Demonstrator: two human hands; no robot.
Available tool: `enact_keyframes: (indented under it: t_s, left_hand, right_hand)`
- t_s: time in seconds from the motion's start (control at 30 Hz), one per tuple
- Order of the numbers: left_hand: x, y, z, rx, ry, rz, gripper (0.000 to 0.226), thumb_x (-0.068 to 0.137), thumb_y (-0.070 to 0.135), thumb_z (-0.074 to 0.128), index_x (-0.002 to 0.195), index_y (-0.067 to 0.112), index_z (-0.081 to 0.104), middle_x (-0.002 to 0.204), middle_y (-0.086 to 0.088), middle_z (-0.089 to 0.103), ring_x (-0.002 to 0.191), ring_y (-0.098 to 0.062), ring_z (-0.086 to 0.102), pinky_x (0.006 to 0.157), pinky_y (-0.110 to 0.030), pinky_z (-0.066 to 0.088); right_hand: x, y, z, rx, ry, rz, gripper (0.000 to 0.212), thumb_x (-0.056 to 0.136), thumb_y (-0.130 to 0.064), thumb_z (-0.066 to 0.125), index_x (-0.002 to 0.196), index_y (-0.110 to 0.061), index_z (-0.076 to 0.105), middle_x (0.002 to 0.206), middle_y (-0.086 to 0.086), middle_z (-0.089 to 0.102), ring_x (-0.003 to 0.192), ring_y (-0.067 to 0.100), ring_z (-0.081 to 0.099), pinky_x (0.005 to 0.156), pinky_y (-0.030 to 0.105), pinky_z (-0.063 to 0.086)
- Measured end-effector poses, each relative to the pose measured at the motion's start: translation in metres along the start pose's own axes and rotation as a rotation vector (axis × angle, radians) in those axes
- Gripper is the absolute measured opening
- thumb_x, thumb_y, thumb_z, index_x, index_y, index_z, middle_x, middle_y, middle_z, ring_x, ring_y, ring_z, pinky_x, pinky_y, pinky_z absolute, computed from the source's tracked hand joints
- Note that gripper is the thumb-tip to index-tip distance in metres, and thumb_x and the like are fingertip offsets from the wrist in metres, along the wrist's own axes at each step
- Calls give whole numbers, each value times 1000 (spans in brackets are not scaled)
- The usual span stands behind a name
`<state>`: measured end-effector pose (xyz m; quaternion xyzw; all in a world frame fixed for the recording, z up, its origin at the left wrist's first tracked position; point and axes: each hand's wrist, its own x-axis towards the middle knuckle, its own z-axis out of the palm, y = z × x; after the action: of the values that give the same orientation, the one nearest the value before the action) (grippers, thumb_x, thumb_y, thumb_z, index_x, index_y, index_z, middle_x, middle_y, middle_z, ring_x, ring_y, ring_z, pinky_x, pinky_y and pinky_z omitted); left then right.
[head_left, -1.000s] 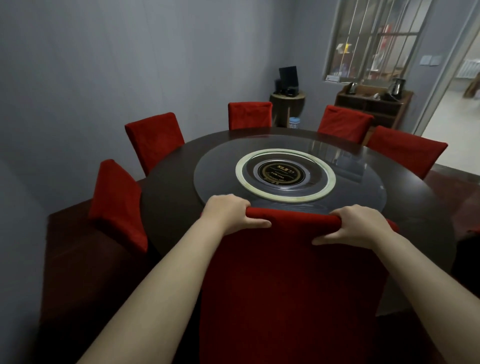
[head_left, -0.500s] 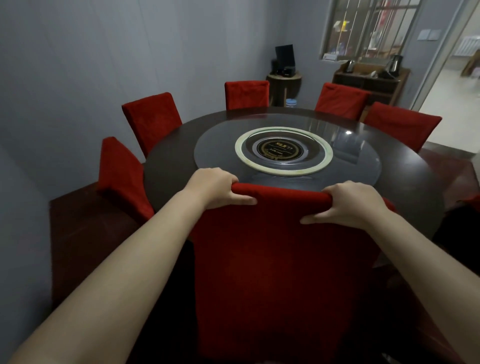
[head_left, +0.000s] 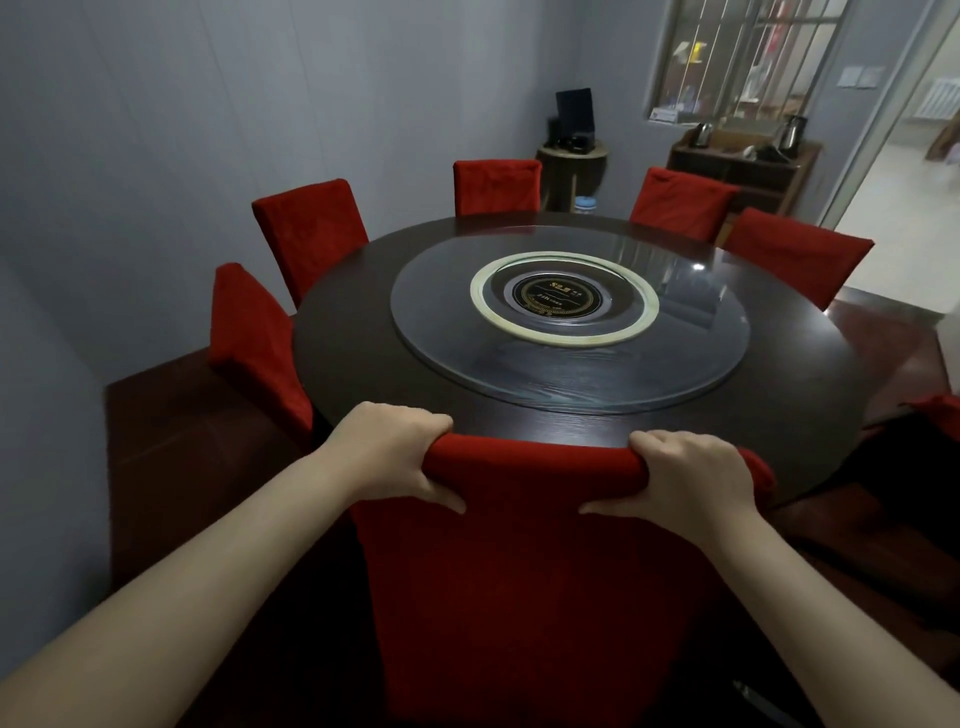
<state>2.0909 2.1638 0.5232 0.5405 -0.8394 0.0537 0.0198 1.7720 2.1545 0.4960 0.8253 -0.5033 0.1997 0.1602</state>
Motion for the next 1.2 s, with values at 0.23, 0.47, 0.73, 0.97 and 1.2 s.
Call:
enact_keyframes:
  t_s: [0.23,0.47,0.73,0.97,1.2]
  left_hand:
    - [-16,22,2,68,-26,-100,70,53,89,54,93,31,50,96,12,59,94,-15,61,68,-31,42]
    - [-17,3,-1,70,-174,-216,70,54,78,69,105,32,56,108,8,60,103,-19,60,76,-31,43]
    - [31,-68,1,139,-263,-198,68,55,76,71,105,32,56,116,7,59,110,-19,57,85,-32,40]
    - [62,-88,11,157,-125,-141,76,52,80,68,104,27,57,112,1,62,105,-29,56,84,-36,41]
    - [77,-101,11,119,-52,-77,75,50,82,65,98,24,56,105,1,63,98,-28,57,85,-37,40]
  right_hand:
    - [-21,-10,-16,42,5,-7,75,48,-87,62,56,-15,44,52,0,54,44,24,53,45,28,39]
    - [-31,-30,-20,58,-248,-59,70,54,-87,55,84,-25,39,88,-8,59,81,19,60,61,30,32]
    - [17,-66,4,35,-320,-6,66,58,-76,66,89,-28,35,102,-8,60,95,19,60,65,31,32]
    - [39,-62,11,-21,-245,105,65,54,-80,67,83,-29,36,90,-10,62,85,19,63,59,30,31]
    - [47,-71,11,-54,-237,220,66,54,-75,72,84,-25,40,88,-8,59,84,21,60,59,30,32]
